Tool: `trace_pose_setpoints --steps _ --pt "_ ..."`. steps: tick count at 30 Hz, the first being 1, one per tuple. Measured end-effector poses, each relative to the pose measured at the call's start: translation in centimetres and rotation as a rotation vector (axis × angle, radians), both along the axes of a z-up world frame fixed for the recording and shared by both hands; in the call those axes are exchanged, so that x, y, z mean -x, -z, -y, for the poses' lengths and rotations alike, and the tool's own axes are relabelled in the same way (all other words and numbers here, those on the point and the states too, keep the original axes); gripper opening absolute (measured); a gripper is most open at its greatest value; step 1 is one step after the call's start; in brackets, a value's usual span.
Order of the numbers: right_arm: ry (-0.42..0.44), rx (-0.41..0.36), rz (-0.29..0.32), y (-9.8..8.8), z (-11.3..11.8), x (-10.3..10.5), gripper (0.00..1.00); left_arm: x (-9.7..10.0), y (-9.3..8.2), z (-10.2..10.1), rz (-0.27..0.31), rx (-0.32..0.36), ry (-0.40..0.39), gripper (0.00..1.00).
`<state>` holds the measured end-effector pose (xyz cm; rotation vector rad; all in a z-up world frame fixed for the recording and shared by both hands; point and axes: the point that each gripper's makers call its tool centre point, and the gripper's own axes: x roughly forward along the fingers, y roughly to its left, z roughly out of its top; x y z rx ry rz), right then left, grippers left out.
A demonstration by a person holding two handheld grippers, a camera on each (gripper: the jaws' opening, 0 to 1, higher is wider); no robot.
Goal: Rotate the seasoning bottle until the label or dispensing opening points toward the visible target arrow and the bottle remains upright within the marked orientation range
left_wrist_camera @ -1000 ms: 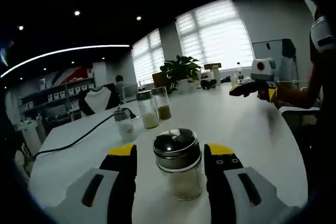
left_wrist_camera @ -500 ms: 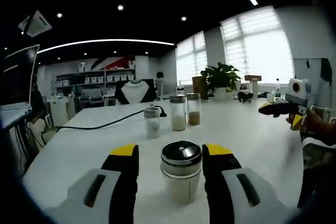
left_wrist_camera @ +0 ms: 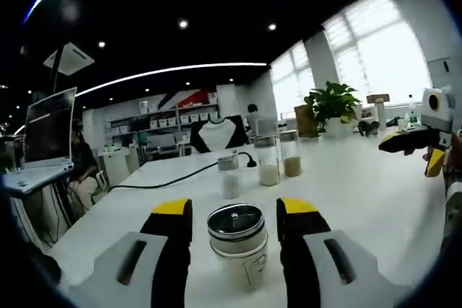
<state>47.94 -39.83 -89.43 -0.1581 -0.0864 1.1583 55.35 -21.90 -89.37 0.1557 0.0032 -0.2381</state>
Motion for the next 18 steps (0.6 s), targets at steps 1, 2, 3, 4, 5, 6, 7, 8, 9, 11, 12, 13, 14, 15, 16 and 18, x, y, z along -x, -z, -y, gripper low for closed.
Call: trace_pose_setpoints --steps 1,2,3,4,5,6,7,8,9,11,12,13,14,15,16,18 --pt "0.001 0.0 0.0 -0.01 0.09 -0.07 0.57 -0.18 -0.09 0.04 0.004 -0.018 -0.018 0.49" --pt "0.003 -0.001 0.0 -0.02 0.12 -0.11 0.57 -0.26 -0.09 0.11 0.003 -0.024 -0.021 0.48" --pt "0.004 -0.002 -0.001 -0.01 0.16 -0.14 0.56 -0.36 -0.11 0.08 0.003 -0.031 -0.03 0.47" --pt "0.005 -0.003 0.0 -0.01 0.2 -0.17 0.56 -0.39 -0.11 0.08 0.003 -0.032 -0.032 0.45" --pt "0.006 -0.002 -0.002 0.01 0.24 -0.19 0.56 -0.45 -0.11 0.11 0.002 -0.037 -0.033 0.43" --pt "0.009 -0.002 -0.001 0.01 0.3 -0.22 0.56 -0.52 -0.09 0.03 0.002 -0.04 -0.038 0.42" --pt "0.011 -0.002 0.0 0.0 0.35 -0.23 0.56 -0.56 -0.12 -0.03 0.003 -0.035 -0.039 0.41" --pt "0.011 -0.002 -0.001 0.01 0.4 -0.24 0.56 -0.69 -0.03 0.05 -0.003 -0.038 -0.034 0.39" --pt "0.013 -0.003 -0.003 0.01 0.46 -0.23 0.56 -0.77 0.27 0.26 -0.023 -0.048 -0.015 0.38" --pt "0.012 -0.004 -0.005 -0.01 0.51 -0.19 0.56 -0.81 0.21 0.25 -0.024 -0.035 -0.01 0.37" --pt "0.013 -0.002 -0.004 -0.01 0.52 -0.14 0.56 -0.77 0.2 0.23 -0.025 -0.037 -0.006 0.36" --pt "0.014 -0.001 -0.003 -0.01 0.54 -0.12 0.56 -0.74 0.16 0.11 -0.026 -0.039 -0.006 0.36" --pt "0.013 0.0 -0.003 -0.02 0.54 -0.09 0.56 -0.69 0.14 0.11 -0.026 -0.037 -0.001 0.36" --pt "0.013 0.0 -0.003 -0.04 0.55 -0.08 0.56 -0.65 0.18 0.23 -0.028 -0.043 0.01 0.36" --pt "0.012 0.0 -0.003 -0.06 0.55 -0.08 0.56 -0.63 0.18 0.27 -0.027 -0.047 0.018 0.36" --pt "0.011 0.004 -0.003 -0.05 0.53 -0.11 0.56 -0.59 0.22 0.36 -0.028 -0.057 0.049 0.36"
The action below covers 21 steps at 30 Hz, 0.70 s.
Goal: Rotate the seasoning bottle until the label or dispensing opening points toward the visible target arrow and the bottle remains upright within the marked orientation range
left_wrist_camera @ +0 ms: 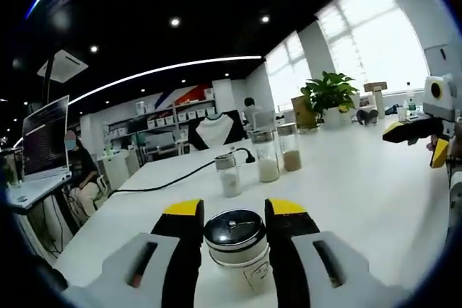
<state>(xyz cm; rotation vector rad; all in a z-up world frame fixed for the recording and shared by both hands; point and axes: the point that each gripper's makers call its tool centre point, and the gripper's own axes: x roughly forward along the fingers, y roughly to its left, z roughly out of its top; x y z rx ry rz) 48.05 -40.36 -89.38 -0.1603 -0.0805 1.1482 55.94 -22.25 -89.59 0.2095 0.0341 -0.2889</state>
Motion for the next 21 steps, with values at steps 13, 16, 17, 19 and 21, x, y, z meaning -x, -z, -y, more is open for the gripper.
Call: trace_pose_setpoints --steps 13,16,17,19,21 --pt "-0.004 0.013 -0.011 0.25 -0.3 0.01 0.56 0.48 0.11 0.36 -0.048 -0.041 0.12 0.36" --pt "-0.006 0.011 -0.008 0.12 -0.46 0.03 0.56 0.54 0.15 0.39 -0.052 -0.03 0.124 0.36" --pt "-0.006 0.009 -0.008 0.07 -0.49 0.02 0.56 0.55 0.14 0.4 -0.053 -0.031 0.124 0.36" --pt "-0.006 0.008 -0.009 0.03 -0.53 -0.01 0.56 0.58 0.11 0.47 -0.056 -0.03 0.127 0.37" --pt "-0.004 0.009 -0.011 0.07 -0.54 -0.06 0.56 0.68 -0.43 0.74 -0.045 -0.01 0.128 0.39"
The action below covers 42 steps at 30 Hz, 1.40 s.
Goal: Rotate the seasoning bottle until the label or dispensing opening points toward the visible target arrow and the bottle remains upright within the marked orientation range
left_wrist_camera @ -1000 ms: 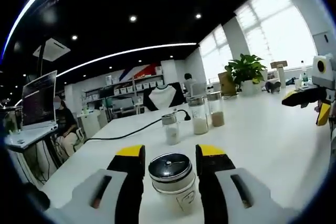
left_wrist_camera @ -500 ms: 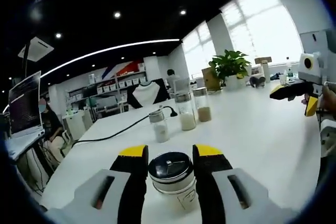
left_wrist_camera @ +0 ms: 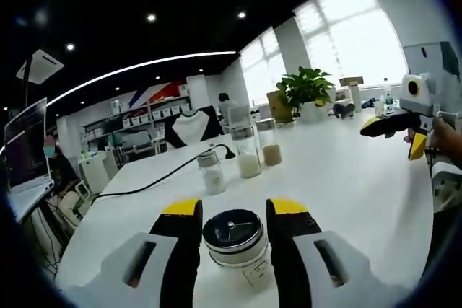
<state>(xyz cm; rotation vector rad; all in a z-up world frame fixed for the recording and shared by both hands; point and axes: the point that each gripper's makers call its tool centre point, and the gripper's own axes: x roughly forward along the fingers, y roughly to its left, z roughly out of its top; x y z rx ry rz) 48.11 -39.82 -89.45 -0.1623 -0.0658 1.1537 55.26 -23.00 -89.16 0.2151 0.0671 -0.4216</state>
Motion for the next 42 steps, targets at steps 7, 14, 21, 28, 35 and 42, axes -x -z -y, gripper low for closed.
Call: trace_pose_setpoints --steps 7,14,21,28,35,42 --pt "0.023 0.006 0.001 -0.1 0.2 -0.3 0.56 -0.1 -3.0 0.9 0.066 0.025 -0.028 0.47" --pt "0.034 -0.018 -0.003 -0.6 0.3 -0.5 0.58 -0.6 -4.3 2.8 0.094 0.035 -0.008 0.53" --pt "0.119 -0.037 -0.008 -0.8 1.3 -1.4 0.62 -1.6 -5.4 4.5 0.125 0.079 -0.014 0.61" --pt "0.191 -0.052 -0.052 -0.3 2.5 -2.5 0.71 -3.4 -5.6 5.3 0.111 0.105 -0.013 0.64" --pt "0.205 -0.067 -0.056 -0.5 3.1 -2.5 0.7 -5.4 -5.4 5.6 0.079 0.125 -0.035 0.69" --pt "0.262 -0.058 -0.044 -0.7 4.0 -3.2 0.73 -7.4 -5.9 5.7 0.099 0.129 -0.073 0.69"
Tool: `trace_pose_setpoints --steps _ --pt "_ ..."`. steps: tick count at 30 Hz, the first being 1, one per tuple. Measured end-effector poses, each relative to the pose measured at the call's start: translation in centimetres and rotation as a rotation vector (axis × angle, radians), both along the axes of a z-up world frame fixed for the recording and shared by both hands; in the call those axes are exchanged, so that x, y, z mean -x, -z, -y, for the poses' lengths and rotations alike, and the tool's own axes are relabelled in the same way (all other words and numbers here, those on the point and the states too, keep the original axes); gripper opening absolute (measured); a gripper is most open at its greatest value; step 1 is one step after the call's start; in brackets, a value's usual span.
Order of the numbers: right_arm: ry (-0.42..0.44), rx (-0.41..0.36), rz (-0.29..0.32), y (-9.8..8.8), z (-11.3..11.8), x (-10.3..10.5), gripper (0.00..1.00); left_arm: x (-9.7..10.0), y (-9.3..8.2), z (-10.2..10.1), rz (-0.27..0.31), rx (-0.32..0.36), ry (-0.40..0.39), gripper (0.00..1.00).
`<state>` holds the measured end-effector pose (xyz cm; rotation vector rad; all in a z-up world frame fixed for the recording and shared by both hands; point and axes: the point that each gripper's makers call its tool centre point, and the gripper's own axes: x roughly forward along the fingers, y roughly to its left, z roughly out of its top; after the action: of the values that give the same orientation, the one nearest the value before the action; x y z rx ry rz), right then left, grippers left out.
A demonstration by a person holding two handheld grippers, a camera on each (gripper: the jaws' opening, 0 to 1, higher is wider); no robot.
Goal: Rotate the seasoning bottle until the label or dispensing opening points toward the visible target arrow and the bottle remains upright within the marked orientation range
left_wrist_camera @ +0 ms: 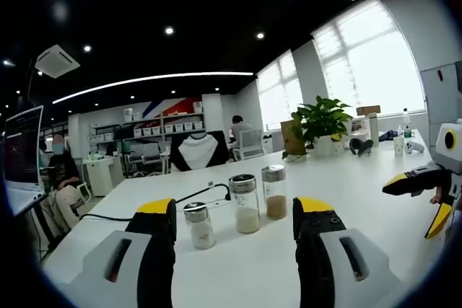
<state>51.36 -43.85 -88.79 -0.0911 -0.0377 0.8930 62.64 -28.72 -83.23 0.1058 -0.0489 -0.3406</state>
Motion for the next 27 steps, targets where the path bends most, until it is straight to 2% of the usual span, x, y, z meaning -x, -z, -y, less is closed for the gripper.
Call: trace_pose_setpoints --steps 5,8,12,16,23,27 --pt "0.021 -0.037 -0.014 -0.5 0.3 -0.3 0.84 -1.4 -0.3 -0.1 0.007 0.031 -0.036 0.69" --pt "0.025 -0.033 -0.01 -0.5 0.5 -0.5 0.84 -2.6 -0.5 -0.1 0.026 0.046 -0.061 0.69" --pt "0.029 -0.03 -0.01 -0.5 0.7 -0.5 0.84 -3.8 -0.3 -0.2 0.02 0.069 -0.094 0.69" --pt "0.035 -0.02 -0.013 -0.5 0.9 -0.7 0.84 -4.8 -0.1 0.0 0.017 0.051 -0.118 0.69" --pt "0.058 -0.021 -0.028 -0.5 1.4 -1.0 0.95 -6.7 0.9 -0.1 -0.022 0.052 -0.142 0.71" --pt "0.08 -0.032 -0.029 -0.6 1.8 -1.3 0.96 -7.6 1.4 -0.3 -0.031 0.063 -0.16 0.71"
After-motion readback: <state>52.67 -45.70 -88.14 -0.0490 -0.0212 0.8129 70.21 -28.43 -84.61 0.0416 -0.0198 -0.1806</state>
